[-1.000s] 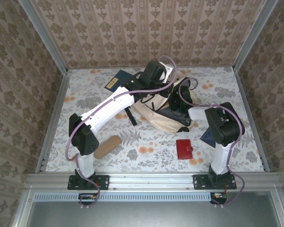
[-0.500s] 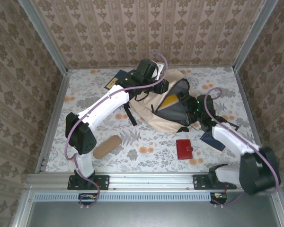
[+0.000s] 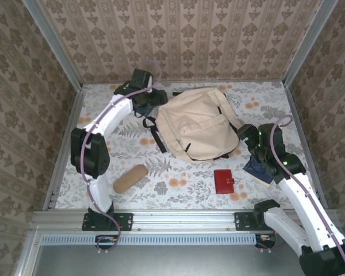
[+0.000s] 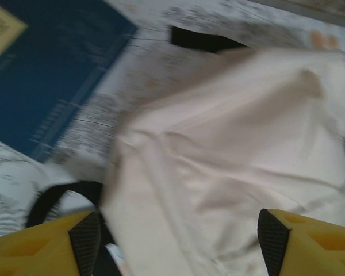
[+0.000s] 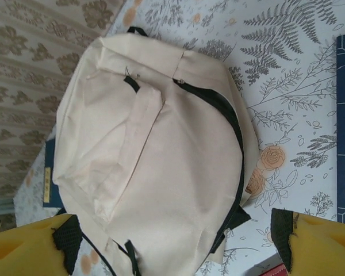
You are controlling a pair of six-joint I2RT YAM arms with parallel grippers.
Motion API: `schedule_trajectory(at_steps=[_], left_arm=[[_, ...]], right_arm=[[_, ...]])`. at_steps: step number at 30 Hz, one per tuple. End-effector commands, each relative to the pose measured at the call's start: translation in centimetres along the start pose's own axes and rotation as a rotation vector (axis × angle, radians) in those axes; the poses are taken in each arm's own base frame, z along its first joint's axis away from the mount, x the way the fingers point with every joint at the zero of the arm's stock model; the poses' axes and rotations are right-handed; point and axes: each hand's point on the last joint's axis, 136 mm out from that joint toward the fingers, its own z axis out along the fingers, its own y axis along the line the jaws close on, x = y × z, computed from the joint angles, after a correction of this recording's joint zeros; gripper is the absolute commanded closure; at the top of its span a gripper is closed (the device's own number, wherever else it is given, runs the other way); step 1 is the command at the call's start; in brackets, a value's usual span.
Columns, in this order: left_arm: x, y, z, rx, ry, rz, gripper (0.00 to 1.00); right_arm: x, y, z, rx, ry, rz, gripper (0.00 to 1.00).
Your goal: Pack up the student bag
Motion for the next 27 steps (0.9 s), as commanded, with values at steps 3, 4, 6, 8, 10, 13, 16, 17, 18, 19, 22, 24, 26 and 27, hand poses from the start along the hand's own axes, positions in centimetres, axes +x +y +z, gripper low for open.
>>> schedule_trajectory(at_steps=[3, 4, 6, 8, 10, 13, 16, 17, 18, 19, 22, 24, 26, 27], left_arm=[[-2.2, 5.2, 4.4, -0.037, -0.004, -0.098, 0.26], [-2.4, 6.0, 5.2, -0.047, -0.001, -0.110, 0.26], [-3.3, 6.9, 6.6, -0.034, -0.005, -0.125, 0.26], [-4.1, 7.6, 7.9, -0.026, -0.007, -0.138, 0.26], [-4.6, 8.5, 9.3, -0.031, 0.005, -0.158, 0.26], [-4.8, 9.5, 10.8, -0.052, 0.026, -0.174, 0.26], [-4.3, 10.1, 11.6, -0.068, 0.039, -0.179, 0.26], [-3.8, 10.5, 11.8, -0.083, 0.056, -0.189, 0.26], [-3.2, 11.1, 12.0, -0.107, 0.076, -0.200, 0.26], [-2.5, 11.6, 12.0, -0.128, 0.098, -0.209, 0.26], [-0.3, 13.1, 11.8, -0.177, 0.167, -0.242, 0.27], [0.9, 13.6, 11.4, -0.196, 0.204, -0.247, 0.27], [1.8, 14.0, 10.7, -0.209, 0.229, -0.248, 0.27], [2.3, 14.2, 10.5, -0.214, 0.242, -0.246, 0.27]], right_arm=[[1.6, 1.1, 1.0, -0.022, 0.100, -0.091, 0.06], [1.8, 1.2, 1.2, -0.027, 0.107, -0.092, 0.05], [2.2, 1.5, 1.7, -0.046, 0.124, -0.099, 0.01], [2.5, 1.6, 1.9, -0.048, 0.141, -0.108, 0.01], [2.7, 1.7, 2.1, -0.046, 0.154, -0.114, 0.00], [2.9, 1.9, 2.1, -0.053, 0.166, -0.121, 0.00], [2.9, 2.0, 2.1, -0.055, 0.167, -0.121, 0.01], [2.9, 2.0, 2.1, -0.056, 0.168, -0.119, 0.00], [2.9, 2.0, 2.1, -0.056, 0.169, -0.116, 0.00], [3.0, 2.0, 2.1, -0.058, 0.171, -0.114, 0.00], [3.1, 2.2, 1.8, -0.070, 0.176, -0.104, 0.00], [3.0, 2.4, 1.6, -0.079, 0.173, -0.101, 0.00], [2.8, 2.7, 1.3, -0.093, 0.166, -0.100, 0.00], [2.7, 2.9, 1.1, -0.098, 0.162, -0.099, 0.01]])
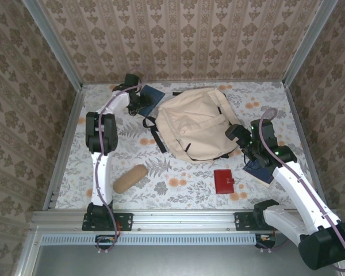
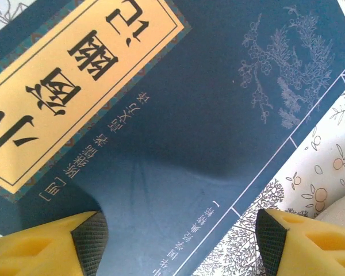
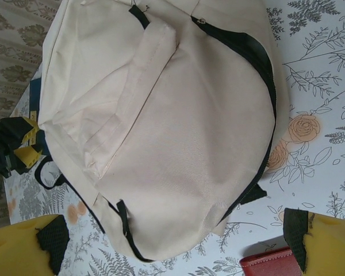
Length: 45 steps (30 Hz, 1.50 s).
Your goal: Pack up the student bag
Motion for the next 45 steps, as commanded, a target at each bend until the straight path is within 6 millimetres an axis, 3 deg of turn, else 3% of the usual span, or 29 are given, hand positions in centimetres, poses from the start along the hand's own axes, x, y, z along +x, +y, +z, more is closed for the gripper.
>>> schedule_trajectory(at_steps=[1, 10, 18, 24, 28, 35, 39, 45], left_arm=[[3.3, 3.4, -0.9, -0.102, 0.111, -0.039, 0.27], [7.5, 6.4, -2.8, -0.134, 0.190, -0.071, 0.27], [14.7, 10.5, -6.6, -0.179, 0.221, -0.160, 0.27], [20.6, 10.0, -8.5, -0.116, 0.253, -0.201, 0.31], [22.6, 8.0, -9.1, -0.088, 0.267, -0.158, 0.34], [23.9, 2.4, -9.0, 0.020, 0.302, -0.063, 0.38], [22.8, -0.6, -9.9, 0.086, 0.296, 0.003, 0.37], [19.4, -0.1, -13.5, 0.087, 0.216, 0.029, 0.35]], right_arm=[[-0.5, 1.7, -1.4, -0.067, -0.017, -0.006, 0.00], [-0.4, 2.1, -2.0, -0.091, -0.026, 0.003, 0.01], [0.4, 1.8, -1.7, -0.084, -0.013, 0.003, 0.01], [0.7, 2.9, -0.9, -0.108, -0.007, -0.012, 0.02], [1.4, 3.5, -0.1, -0.108, 0.016, -0.026, 0.02], [2.7, 4.1, 1.0, -0.091, 0.042, -0.058, 0.02], [3.8, 4.9, 1.9, -0.086, 0.067, -0.101, 0.03], [7.6, 10.0, 3.7, -0.159, 0.178, -0.324, 0.06]])
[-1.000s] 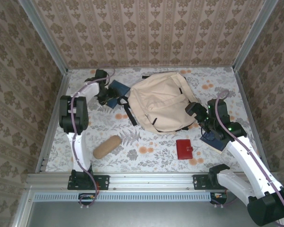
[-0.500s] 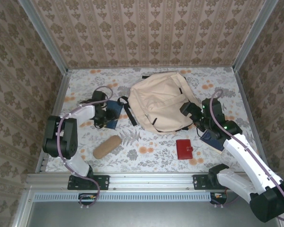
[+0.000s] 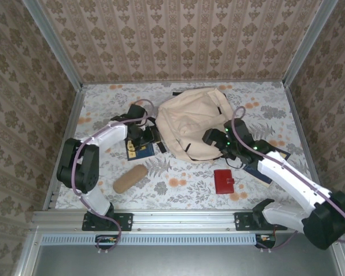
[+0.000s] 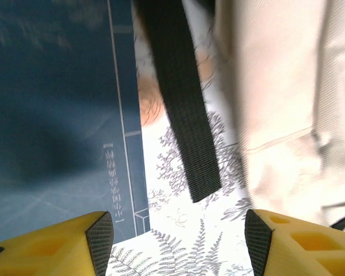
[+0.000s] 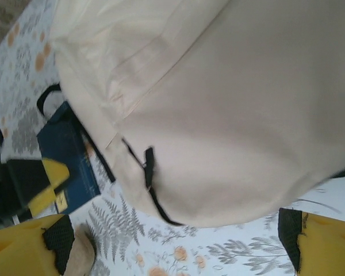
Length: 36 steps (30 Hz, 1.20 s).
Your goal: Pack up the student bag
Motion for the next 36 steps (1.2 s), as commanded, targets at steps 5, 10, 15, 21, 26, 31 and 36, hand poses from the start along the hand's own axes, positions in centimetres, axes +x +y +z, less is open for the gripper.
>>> schedule_trajectory(at_steps=[5, 10, 15, 21, 26, 31, 36], left_arm=[[-1.9, 5.0, -5.5, -0.014, -0.094, -0.099, 0.35], [-1.8, 8.5, -6.0, -0.008, -0.120, -0.201, 0.45], [-1.4, 9.0, -4.6, 0.028, -0.090, -0.231, 0.59], [-1.0, 10.7, -2.5, -0.026, -0.054, -0.256, 0.69], [-0.4, 12.6, -0.8, -0.093, -0.042, -0.281, 0.68], [0.3, 13.2, 0.3, -0.097, -0.014, -0.304, 0.66], [0.8, 13.6, 0.9, -0.104, -0.003, -0.317, 0.65]], right_arm=[[3.8, 9.0, 4.8, -0.084, 0.131, -0.290, 0.14], [7.8, 12.9, 10.2, -0.110, 0.273, -0.375, 0.25], [10.7, 15.3, 14.7, -0.118, 0.374, -0.417, 0.39], [12.8, 15.8, 18.5, -0.099, 0.443, -0.426, 0.49], [13.9, 15.3, 20.3, -0.081, 0.480, -0.424, 0.49], [14.1, 14.2, 21.3, -0.042, 0.484, -0.434, 0.48], [14.6, 13.4, 22.2, -0.016, 0.504, -0.444, 0.44]])
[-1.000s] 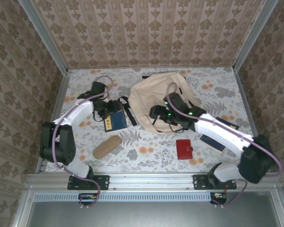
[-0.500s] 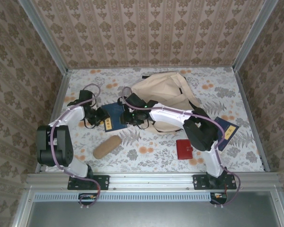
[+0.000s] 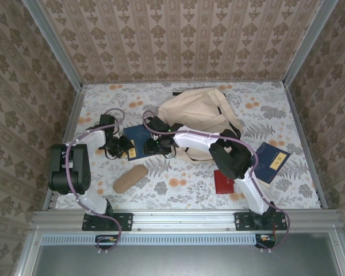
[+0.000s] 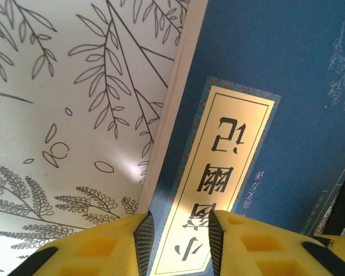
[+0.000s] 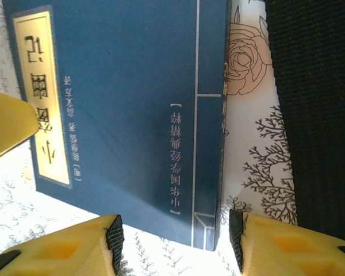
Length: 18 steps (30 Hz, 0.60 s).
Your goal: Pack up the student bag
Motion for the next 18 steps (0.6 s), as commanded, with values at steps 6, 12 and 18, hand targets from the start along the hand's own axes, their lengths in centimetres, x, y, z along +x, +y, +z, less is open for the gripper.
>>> schedule_trajectory(at_steps=[6, 12, 18], left_arm=[[1.4, 2.3, 1.9, -0.059, 0.041, -0.039, 0.67], [2.4, 3.6, 2.9, -0.082, 0.056, -0.073, 0.68], [3.3, 3.9, 3.4, -0.061, 0.065, -0.105, 0.68]], right_arm=[[1.0, 0.7, 1.5, -0.058, 0.083, -0.017, 0.45], [0.4, 3.2, 1.4, -0.219, 0.107, 0.013, 0.45], [-2.0, 6.6, -1.1, -0.437, 0.077, 0.076, 0.48]])
